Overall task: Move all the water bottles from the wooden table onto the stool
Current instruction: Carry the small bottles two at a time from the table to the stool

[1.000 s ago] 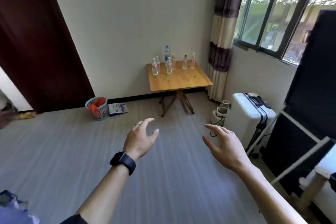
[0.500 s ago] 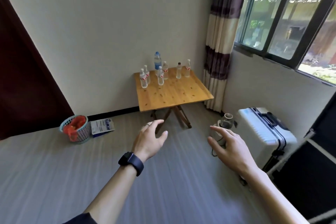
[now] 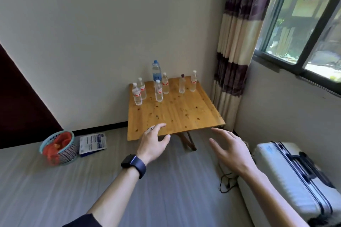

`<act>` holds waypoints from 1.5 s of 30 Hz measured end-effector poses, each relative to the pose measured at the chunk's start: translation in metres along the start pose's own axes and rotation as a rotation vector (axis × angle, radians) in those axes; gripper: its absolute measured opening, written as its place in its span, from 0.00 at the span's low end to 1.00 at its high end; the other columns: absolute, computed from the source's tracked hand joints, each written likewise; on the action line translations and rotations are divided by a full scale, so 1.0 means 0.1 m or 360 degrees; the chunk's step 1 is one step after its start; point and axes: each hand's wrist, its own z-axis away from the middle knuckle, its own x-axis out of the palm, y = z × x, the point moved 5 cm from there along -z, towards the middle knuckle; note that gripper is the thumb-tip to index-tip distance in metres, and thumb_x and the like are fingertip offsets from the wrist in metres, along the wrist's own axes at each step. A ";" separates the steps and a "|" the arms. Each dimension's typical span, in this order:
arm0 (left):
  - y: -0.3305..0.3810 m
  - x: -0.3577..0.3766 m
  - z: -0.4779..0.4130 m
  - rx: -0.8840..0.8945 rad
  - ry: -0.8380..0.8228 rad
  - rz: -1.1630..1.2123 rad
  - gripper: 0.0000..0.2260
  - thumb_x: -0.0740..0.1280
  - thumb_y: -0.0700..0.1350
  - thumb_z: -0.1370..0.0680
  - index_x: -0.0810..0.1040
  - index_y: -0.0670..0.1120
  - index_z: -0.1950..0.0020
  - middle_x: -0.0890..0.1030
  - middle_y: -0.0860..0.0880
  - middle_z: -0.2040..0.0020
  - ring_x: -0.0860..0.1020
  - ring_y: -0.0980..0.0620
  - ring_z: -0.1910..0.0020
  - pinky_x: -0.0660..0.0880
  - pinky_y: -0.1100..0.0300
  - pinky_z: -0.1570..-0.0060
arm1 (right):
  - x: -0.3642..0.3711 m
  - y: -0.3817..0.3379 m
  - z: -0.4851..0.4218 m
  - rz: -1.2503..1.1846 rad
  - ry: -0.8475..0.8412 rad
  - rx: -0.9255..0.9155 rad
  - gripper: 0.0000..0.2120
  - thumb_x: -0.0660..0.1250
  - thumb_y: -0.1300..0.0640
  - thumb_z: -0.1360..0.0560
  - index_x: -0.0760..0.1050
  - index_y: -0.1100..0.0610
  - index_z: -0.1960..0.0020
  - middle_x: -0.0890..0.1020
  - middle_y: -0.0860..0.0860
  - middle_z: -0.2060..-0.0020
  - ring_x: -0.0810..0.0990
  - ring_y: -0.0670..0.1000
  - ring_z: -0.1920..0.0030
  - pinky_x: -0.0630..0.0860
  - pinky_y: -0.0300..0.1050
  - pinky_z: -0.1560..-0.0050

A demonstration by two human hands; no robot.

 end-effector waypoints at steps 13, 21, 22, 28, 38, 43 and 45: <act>-0.29 0.50 -2.97 0.0015 -0.0040 0.0022 0.20 0.66 0.56 0.21 0.70 0.57 0.29 0.74 0.52 0.29 0.73 0.50 0.31 0.73 0.56 0.36 | 0.36 0.58 -2.91 0.0026 -0.0039 0.0033 0.20 0.64 0.38 0.23 0.72 0.39 0.32 0.76 0.41 0.34 0.74 0.49 0.34 0.69 0.46 0.34; -0.23 0.84 -4.76 0.0043 -0.0156 0.0047 0.21 0.65 0.56 0.20 0.70 0.57 0.28 0.74 0.52 0.28 0.72 0.50 0.30 0.72 0.57 0.37 | 0.53 0.98 -4.41 0.0065 -0.0063 0.0170 0.21 0.63 0.38 0.23 0.71 0.38 0.31 0.76 0.42 0.34 0.74 0.49 0.33 0.72 0.48 0.36; -0.25 0.93 -4.95 0.0035 -0.0181 0.0050 0.21 0.65 0.57 0.20 0.70 0.57 0.28 0.74 0.52 0.28 0.72 0.51 0.30 0.72 0.56 0.36 | 0.58 1.05 -4.58 0.0062 -0.0073 0.0182 0.21 0.63 0.37 0.23 0.71 0.38 0.31 0.76 0.42 0.34 0.75 0.49 0.35 0.73 0.48 0.36; -0.48 1.46 -5.98 -0.0123 -0.0271 0.0025 0.21 0.65 0.58 0.21 0.68 0.59 0.28 0.74 0.52 0.29 0.72 0.50 0.31 0.74 0.57 0.39 | 0.93 1.57 -5.75 0.0051 -0.0210 0.0215 0.23 0.61 0.35 0.23 0.70 0.39 0.30 0.75 0.42 0.33 0.74 0.48 0.35 0.73 0.47 0.36; -0.74 2.18 -7.42 -0.0476 -0.0340 0.0013 0.24 0.66 0.57 0.21 0.66 0.58 0.26 0.74 0.49 0.31 0.77 0.49 0.38 0.77 0.56 0.44 | 1.59 2.39 -7.60 0.0025 -0.0555 0.0339 0.27 0.60 0.34 0.23 0.64 0.42 0.27 0.74 0.46 0.31 0.75 0.50 0.35 0.72 0.45 0.38; -1.05 2.59 -7.96 -0.0635 -0.0391 -0.0001 0.32 0.69 0.57 0.23 0.60 0.54 0.23 0.72 0.46 0.28 0.76 0.47 0.36 0.75 0.56 0.42 | 2.00 2.75 -8.17 -0.0024 -0.0633 0.0527 0.38 0.64 0.35 0.25 0.56 0.50 0.22 0.69 0.53 0.27 0.70 0.55 0.29 0.70 0.49 0.34; -1.15 2.75 -8.14 -0.0661 -0.0400 -0.0008 0.36 0.70 0.58 0.24 0.58 0.52 0.21 0.71 0.44 0.28 0.75 0.45 0.34 0.74 0.57 0.43 | 2.16 2.84 -8.33 -0.0048 -0.0647 0.0582 0.41 0.65 0.34 0.25 0.54 0.51 0.21 0.68 0.55 0.26 0.70 0.57 0.29 0.70 0.51 0.34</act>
